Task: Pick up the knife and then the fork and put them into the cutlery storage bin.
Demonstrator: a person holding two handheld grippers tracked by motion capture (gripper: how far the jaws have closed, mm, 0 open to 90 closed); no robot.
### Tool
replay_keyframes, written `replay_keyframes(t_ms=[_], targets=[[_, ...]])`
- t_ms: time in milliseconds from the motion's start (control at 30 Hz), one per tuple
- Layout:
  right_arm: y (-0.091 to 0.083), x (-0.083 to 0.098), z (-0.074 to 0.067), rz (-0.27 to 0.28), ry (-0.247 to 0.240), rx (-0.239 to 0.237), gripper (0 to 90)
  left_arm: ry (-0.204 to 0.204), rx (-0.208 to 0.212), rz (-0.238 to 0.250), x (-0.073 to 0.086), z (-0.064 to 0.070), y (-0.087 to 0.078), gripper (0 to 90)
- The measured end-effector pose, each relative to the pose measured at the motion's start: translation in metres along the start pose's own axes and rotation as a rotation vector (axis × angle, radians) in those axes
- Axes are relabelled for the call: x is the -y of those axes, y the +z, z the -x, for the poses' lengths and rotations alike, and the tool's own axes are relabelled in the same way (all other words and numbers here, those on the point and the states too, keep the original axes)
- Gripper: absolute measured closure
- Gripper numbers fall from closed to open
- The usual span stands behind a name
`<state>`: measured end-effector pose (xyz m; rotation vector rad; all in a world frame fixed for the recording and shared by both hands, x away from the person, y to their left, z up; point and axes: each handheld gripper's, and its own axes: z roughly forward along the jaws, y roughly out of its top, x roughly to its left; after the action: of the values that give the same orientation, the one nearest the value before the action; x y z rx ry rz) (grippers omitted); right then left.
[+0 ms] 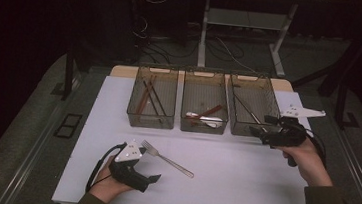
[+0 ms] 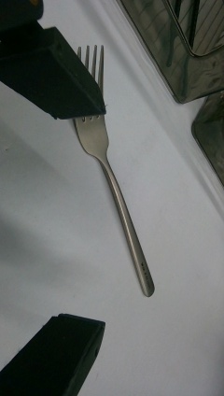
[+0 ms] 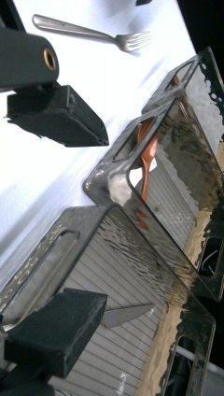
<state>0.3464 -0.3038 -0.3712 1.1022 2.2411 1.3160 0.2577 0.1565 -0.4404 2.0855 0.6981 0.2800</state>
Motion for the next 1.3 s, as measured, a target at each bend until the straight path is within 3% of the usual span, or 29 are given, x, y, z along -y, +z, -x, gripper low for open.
replay_keyframes(t_ms=[533,733,933,1033,1133,1300], targets=[[-0.003,0.061,-0.038,-0.015,-0.024,-0.069,17.8,0.012,0.000,0.003,-0.005,0.002,-0.001,2.8],[-0.005,0.079,-0.047,-0.007,-0.004,-0.089,17.8,0.008,-0.005,-0.007,-0.006,0.001,0.001,7.6],[-0.007,0.092,-0.054,-0.021,0.013,-0.101,17.8,0.027,0.009,-0.005,-0.015,-0.002,0.001,23.0],[-0.008,0.096,-0.057,-0.030,0.006,-0.106,17.8,0.029,0.022,-0.016,-0.025,-0.007,0.005,38.9],[-0.008,0.097,-0.058,-0.033,0.001,-0.108,17.8,0.052,0.005,-0.045,-0.033,-0.012,0.012,56.8],[-0.006,0.098,-0.057,-0.042,0.000,-0.106,17.8,0.075,-0.031,-0.120,-0.039,-0.022,0.028,79.1]])
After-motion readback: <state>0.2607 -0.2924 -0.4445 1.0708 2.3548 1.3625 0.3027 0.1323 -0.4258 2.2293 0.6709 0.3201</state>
